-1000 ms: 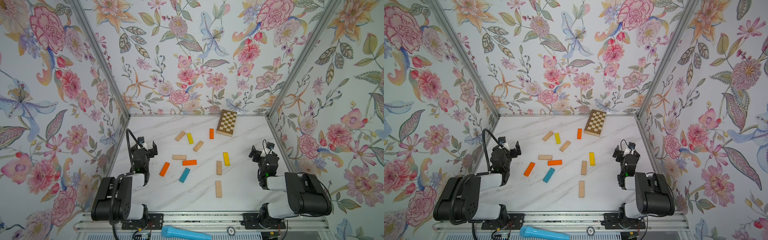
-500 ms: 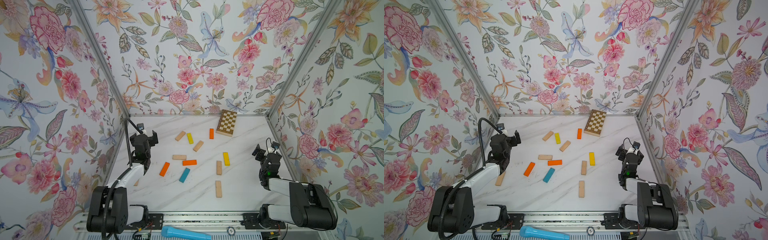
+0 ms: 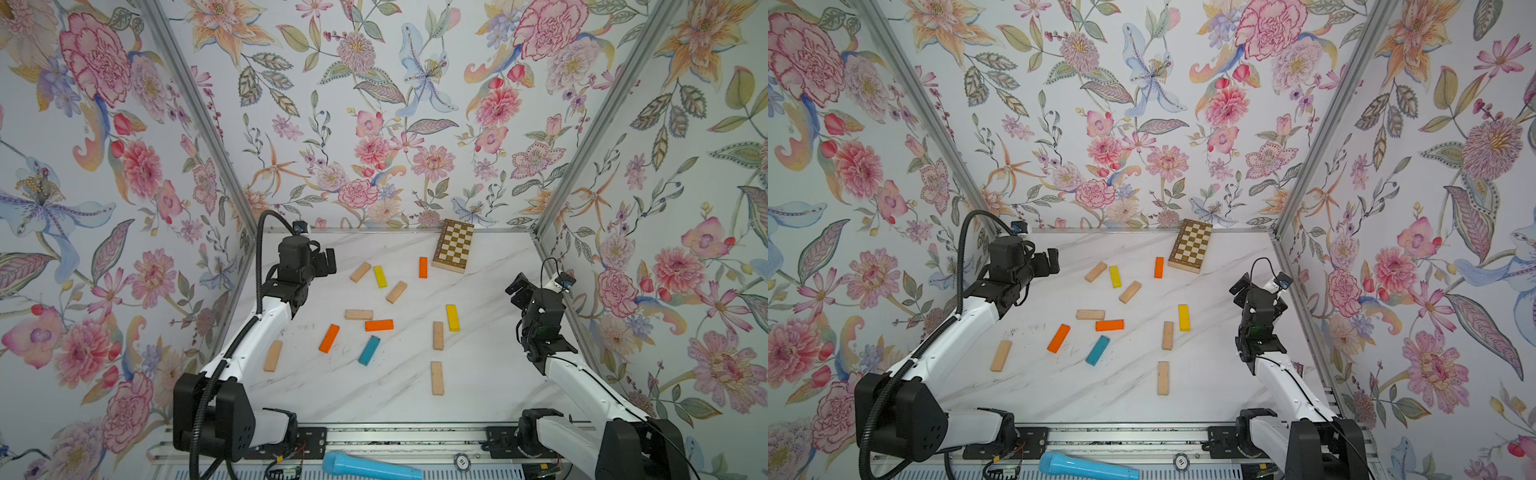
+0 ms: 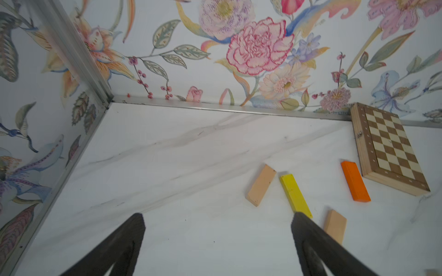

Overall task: Assemble the number 6 with building blocks
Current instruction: Move the building block to the center of the board.

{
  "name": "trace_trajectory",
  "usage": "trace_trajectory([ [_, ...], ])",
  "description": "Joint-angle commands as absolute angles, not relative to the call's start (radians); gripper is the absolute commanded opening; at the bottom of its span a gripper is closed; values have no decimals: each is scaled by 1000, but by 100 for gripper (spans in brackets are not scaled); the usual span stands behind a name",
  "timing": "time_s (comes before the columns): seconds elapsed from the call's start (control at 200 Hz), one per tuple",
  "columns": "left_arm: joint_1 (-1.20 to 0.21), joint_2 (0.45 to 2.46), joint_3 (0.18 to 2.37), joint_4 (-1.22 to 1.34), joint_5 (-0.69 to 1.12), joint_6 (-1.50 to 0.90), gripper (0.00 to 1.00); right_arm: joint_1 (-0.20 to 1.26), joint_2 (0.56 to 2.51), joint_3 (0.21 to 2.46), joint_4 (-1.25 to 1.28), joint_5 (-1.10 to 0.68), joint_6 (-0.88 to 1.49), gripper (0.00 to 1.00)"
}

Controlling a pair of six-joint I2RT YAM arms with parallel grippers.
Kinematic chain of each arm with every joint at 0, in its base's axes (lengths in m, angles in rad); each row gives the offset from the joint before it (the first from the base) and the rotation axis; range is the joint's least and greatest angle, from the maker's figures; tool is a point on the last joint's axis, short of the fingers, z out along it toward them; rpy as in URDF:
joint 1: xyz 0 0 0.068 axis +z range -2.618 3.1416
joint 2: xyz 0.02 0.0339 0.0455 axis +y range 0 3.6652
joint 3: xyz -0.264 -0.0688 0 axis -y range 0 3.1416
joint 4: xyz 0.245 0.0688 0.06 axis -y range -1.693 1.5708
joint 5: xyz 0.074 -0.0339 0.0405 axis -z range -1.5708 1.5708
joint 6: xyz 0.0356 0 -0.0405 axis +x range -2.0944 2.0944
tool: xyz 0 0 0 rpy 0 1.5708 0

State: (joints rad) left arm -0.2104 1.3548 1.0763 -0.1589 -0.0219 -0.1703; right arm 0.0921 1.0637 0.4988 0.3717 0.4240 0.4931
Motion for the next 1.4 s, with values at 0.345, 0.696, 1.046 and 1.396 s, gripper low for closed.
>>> trace_trajectory([
  [0.345,-278,1424,1191,-383,71,-196,99,388,1252,824,-206,394,573,99],
  [0.696,-293,1412,1182,-381,46,-179,99,512,1479,955,-435,274,597,82],
  [1.046,-304,1439,1173,-370,70,-164,99,518,1650,1034,-534,146,508,70],
  [1.396,-304,1468,1180,-377,69,-155,99,499,1746,1098,-550,134,455,59],
])
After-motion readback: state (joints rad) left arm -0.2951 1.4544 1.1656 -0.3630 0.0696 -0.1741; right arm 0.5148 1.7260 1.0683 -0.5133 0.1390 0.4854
